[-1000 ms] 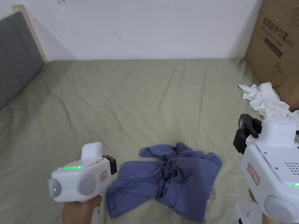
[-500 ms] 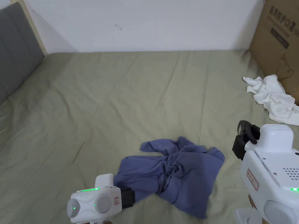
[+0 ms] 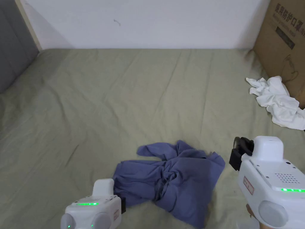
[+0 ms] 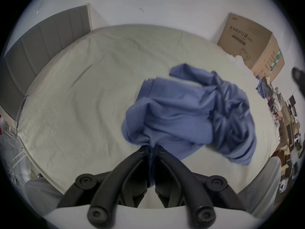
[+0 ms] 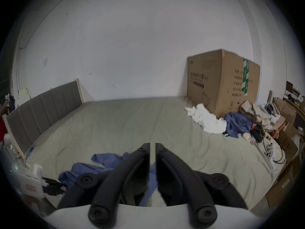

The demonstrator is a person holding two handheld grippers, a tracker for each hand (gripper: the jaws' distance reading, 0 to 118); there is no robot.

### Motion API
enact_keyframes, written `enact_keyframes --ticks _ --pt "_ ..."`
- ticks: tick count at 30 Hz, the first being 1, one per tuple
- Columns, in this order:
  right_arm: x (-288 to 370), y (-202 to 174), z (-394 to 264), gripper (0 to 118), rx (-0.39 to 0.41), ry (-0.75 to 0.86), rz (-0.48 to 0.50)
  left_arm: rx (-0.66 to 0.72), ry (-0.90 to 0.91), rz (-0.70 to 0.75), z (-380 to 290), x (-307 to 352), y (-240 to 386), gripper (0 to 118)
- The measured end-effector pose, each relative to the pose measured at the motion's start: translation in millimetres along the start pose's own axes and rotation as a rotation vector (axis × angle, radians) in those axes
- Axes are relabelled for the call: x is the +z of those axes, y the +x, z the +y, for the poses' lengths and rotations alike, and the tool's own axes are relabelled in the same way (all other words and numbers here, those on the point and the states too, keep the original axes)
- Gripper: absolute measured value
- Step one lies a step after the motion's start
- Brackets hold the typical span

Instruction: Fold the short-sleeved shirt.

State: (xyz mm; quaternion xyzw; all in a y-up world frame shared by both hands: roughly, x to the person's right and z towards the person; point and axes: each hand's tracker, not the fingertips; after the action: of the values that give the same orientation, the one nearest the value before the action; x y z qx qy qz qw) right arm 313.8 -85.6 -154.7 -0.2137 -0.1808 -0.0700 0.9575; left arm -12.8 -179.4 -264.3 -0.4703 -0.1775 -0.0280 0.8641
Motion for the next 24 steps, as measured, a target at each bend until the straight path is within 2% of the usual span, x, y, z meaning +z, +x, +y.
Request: enact_keyframes --ticks 1,2,3,4,7,12,13,14,15,16,17,19,20,21,24 --pt "-14.2 2.5 -1.4 41 -0.001 -0.053 0.003 0.005 0.026 -0.022 3.1 5.8 -1.0 10" --pt "-27.7 4.4 -3.2 74 -0.002 -0.103 -0.005 0.008 0.043 -0.036 6.5 11.2 -1.2 10" --pt "-44.7 6.3 -5.8 100 -0.005 -0.164 -0.013 0.008 0.048 -0.039 10.5 16.8 -1.4 10" --pt "-62.2 8.4 -9.7 110 -0.008 -0.209 -0.012 0.012 0.060 -0.048 14.3 20.4 -1.5 10" --pt "-107.9 15.8 -21.3 115 -0.026 -0.306 -0.020 0.016 0.084 -0.056 20.9 23.9 -0.5 10" --pt "-173.9 24.8 -39.8 114 -0.032 -0.496 -0.031 0.011 0.079 -0.069 23.9 16.3 -0.2 10" --pt "-184.7 24.7 -43.8 113 -0.019 -0.537 -0.029 0.012 0.075 -0.073 24.1 13.7 -0.3 10" --pt "-191.8 25.9 -47.7 107 -0.010 -0.567 -0.016 0.012 0.069 -0.074 24.7 12.0 -0.4 10" --pt "-199.2 24.7 -52.2 92 0.006 -0.596 -0.021 0.012 0.066 -0.075 25.0 10.4 -0.6 10" --pt "-203.5 23.7 -55.3 70 0.005 -0.600 -0.012 0.010 0.065 -0.076 25.3 9.7 -0.8 10" --pt "-205.9 22.8 -58.7 39 0.000 -0.624 0.004 0.009 0.063 -0.076 25.1 8.7 -1.1 10" --pt "-201.0 18.5 -61.3 29 0.018 -0.625 0.012 0.010 0.060 -0.080 26.1 7.8 -2.2 10" --pt "-196.0 16.0 -60.2 12 0.058 -0.590 0.018 0.010 0.060 -0.081 26.6 7.6 -2.5 10" --pt "-192.6 14.4 -57.6 9 0.095 -0.590 0.027 0.009 0.059 -0.083 27.1 7.2 -3.4 10" --pt "-172.6 9.2 -46.1 7 0.137 -0.522 0.046 0.011 0.063 -0.092 30.7 7.6 -4.8 10"
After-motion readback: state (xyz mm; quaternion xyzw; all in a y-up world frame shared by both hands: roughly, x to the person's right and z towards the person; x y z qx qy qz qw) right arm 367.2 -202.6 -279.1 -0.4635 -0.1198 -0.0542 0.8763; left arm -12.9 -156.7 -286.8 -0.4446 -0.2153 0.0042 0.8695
